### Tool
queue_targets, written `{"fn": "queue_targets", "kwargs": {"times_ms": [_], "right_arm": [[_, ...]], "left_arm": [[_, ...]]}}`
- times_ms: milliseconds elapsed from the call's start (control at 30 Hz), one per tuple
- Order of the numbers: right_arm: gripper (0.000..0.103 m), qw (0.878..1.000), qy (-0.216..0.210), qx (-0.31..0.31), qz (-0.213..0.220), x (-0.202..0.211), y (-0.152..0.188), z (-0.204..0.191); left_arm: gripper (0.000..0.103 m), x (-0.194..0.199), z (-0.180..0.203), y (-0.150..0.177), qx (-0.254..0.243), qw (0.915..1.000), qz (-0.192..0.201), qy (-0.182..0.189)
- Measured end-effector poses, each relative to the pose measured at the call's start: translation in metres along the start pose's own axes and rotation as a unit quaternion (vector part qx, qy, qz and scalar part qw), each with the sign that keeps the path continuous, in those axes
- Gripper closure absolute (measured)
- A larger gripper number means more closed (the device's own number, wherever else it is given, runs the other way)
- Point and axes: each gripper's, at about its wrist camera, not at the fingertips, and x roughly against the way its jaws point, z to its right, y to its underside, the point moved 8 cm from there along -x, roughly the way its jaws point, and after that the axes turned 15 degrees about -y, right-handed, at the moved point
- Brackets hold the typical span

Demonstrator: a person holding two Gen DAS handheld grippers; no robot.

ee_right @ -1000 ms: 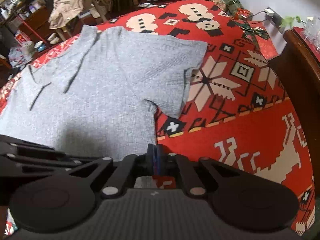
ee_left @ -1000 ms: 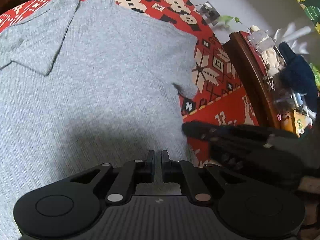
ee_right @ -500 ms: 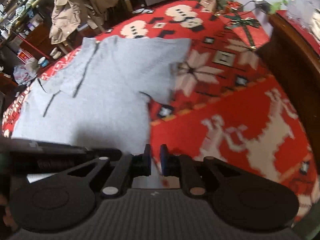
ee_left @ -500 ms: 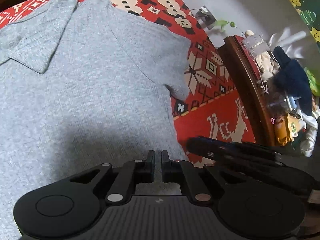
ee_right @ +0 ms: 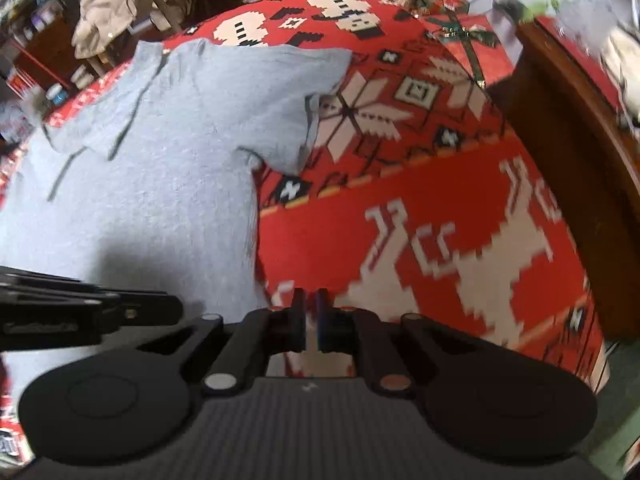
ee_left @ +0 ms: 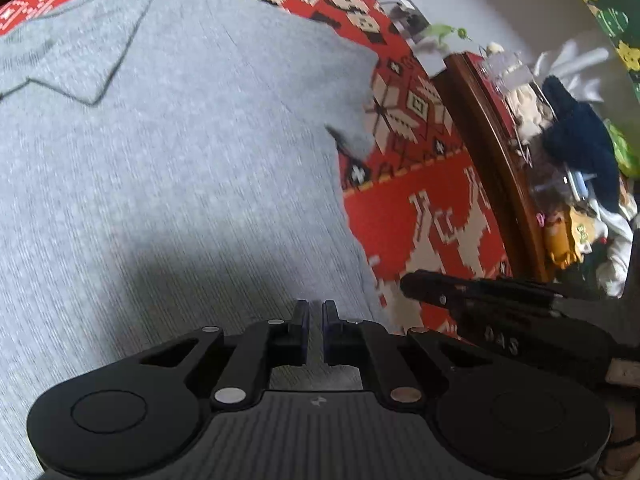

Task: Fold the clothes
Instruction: 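Smooth the shirt body with the left gripper while the right gripper holds the hem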

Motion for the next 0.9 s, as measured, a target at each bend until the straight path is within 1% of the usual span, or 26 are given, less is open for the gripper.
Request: {"fn": "queue_targets", "kwargs": {"times_ms": [67, 100, 233, 333, 500, 600, 667, 733, 800, 900], "right_arm": [[0.09, 1.0, -0.01, 0.015, -0.009, 0.003, 0.013, -0.004], [0.09, 1.0, -0.015, 0.019, -0.015, 0.004, 0.018, -0.007], [0.09, 0.999, -0.004, 0.016, -0.046, -0.003, 0.034, -0.009], [0.092, 0.999, 0.01, 0.01, -0.051, -0.001, 0.043, -0.005], [0.093, 0.998, 0.024, 0.012, -0.06, 0.007, 0.052, -0.001], [0.093, 0.998, 0.024, 0.0, -0.052, 0.011, 0.051, 0.001], [0.093, 0.999, 0.014, 0.0, -0.035, 0.016, 0.045, -0.004], [0.092, 1.0, -0.007, 0.013, -0.019, 0.017, 0.037, -0.015], [0.092, 0.999, -0.02, 0.027, -0.024, 0.01, 0.031, -0.024], [0.092, 0.999, -0.02, 0.028, -0.029, 0.003, 0.025, -0.025]], "left_arm": [[0.098, -0.002, 0.004, 0.008, -0.008, 0.9999, -0.008, 0.004], [0.098, -0.003, 0.006, 0.012, -0.014, 0.9998, -0.011, 0.006], [0.098, -0.009, 0.013, 0.029, -0.041, 0.9988, -0.027, 0.006], [0.098, -0.011, 0.016, 0.041, -0.055, 0.9977, -0.038, 0.007], [0.098, -0.01, 0.017, 0.053, -0.06, 0.997, -0.047, 0.015], [0.098, -0.008, 0.017, 0.055, -0.064, 0.9964, -0.052, 0.02], [0.098, -0.008, 0.016, 0.056, -0.065, 0.9962, -0.053, 0.021], [0.098, -0.008, 0.014, 0.057, -0.061, 0.9964, -0.054, 0.022], [0.098, -0.007, 0.013, 0.056, -0.059, 0.9965, -0.054, 0.022], [0.098, 0.002, 0.012, 0.05, -0.053, 0.9972, -0.045, 0.025]]}}
